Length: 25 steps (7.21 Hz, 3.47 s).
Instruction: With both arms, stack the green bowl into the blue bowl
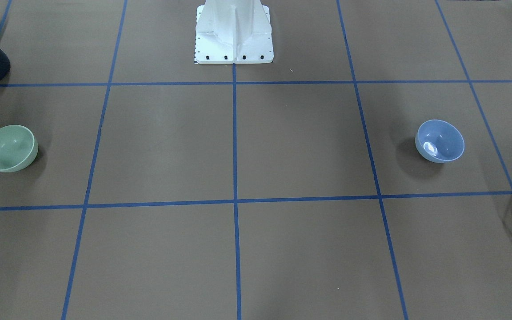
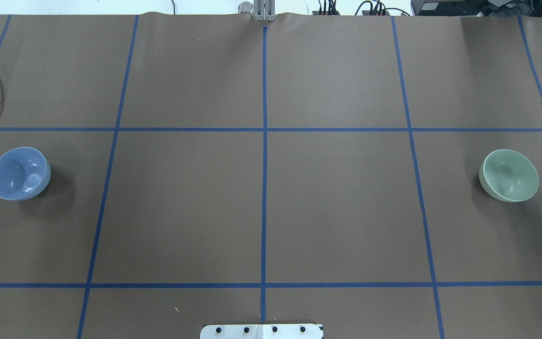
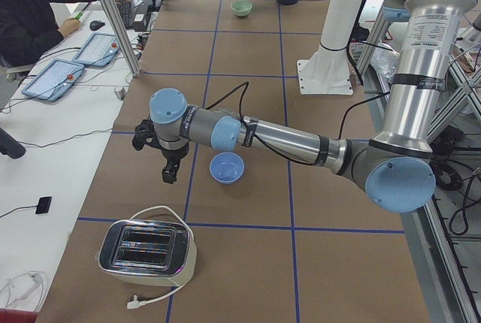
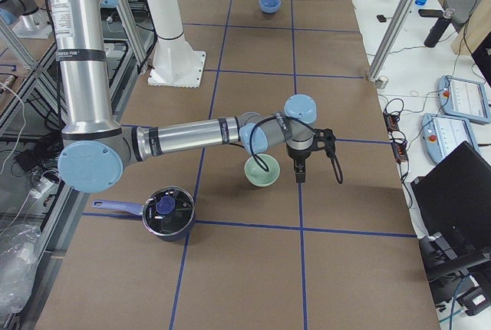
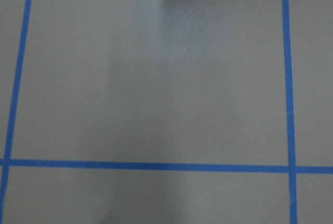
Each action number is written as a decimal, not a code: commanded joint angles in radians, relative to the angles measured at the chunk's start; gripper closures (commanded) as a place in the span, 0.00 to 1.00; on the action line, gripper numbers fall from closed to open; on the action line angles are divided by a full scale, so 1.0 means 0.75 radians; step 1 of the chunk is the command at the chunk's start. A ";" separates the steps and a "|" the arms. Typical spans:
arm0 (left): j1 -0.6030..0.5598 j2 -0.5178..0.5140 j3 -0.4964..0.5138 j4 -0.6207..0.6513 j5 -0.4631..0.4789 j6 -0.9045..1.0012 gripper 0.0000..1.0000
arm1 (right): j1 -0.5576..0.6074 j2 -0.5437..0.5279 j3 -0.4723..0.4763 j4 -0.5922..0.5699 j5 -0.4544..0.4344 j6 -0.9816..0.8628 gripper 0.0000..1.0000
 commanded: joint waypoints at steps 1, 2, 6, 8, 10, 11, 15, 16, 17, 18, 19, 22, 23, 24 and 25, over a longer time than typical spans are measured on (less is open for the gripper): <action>0.085 0.017 -0.008 -0.034 0.003 -0.043 0.02 | -0.053 -0.101 -0.004 0.074 0.002 -0.004 0.00; 0.103 0.047 -0.006 -0.043 0.003 -0.043 0.02 | -0.072 -0.130 -0.004 0.082 0.008 -0.004 0.00; 0.208 0.199 0.006 -0.427 0.005 -0.317 0.03 | -0.084 -0.185 0.000 0.088 0.014 -0.016 0.00; 0.275 0.203 0.029 -0.433 0.052 -0.329 0.03 | -0.103 -0.210 0.000 0.090 0.012 -0.014 0.00; 0.386 0.199 0.073 -0.512 0.148 -0.399 0.03 | -0.113 -0.212 0.002 0.090 0.014 -0.008 0.00; 0.410 0.191 0.171 -0.633 0.150 -0.419 0.03 | -0.113 -0.208 0.008 0.090 0.014 -0.004 0.00; 0.480 0.162 0.252 -0.758 0.150 -0.511 0.03 | -0.117 -0.210 0.006 0.090 0.016 -0.006 0.00; 0.490 0.162 0.250 -0.759 0.150 -0.523 0.03 | -0.117 -0.212 0.006 0.092 0.014 -0.010 0.00; 0.512 0.162 0.250 -0.759 0.150 -0.524 0.04 | -0.117 -0.212 0.006 0.090 0.014 -0.014 0.00; 0.539 0.162 0.254 -0.759 0.152 -0.524 0.12 | -0.117 -0.212 0.006 0.090 0.014 -0.014 0.00; 0.555 0.162 0.256 -0.756 0.152 -0.522 0.18 | -0.117 -0.212 0.006 0.090 0.014 -0.012 0.00; 0.556 0.162 0.252 -0.754 0.152 -0.515 0.75 | -0.117 -0.210 0.004 0.090 0.014 -0.008 0.00; 0.556 0.162 0.250 -0.754 0.152 -0.511 0.92 | -0.117 -0.210 0.004 0.090 0.014 -0.006 0.00; 0.556 0.162 0.248 -0.754 0.152 -0.511 1.00 | -0.119 -0.208 0.004 0.090 0.014 -0.006 0.00; 0.556 0.162 0.248 -0.754 0.152 -0.511 1.00 | -0.119 -0.208 0.002 0.088 0.014 -0.004 0.00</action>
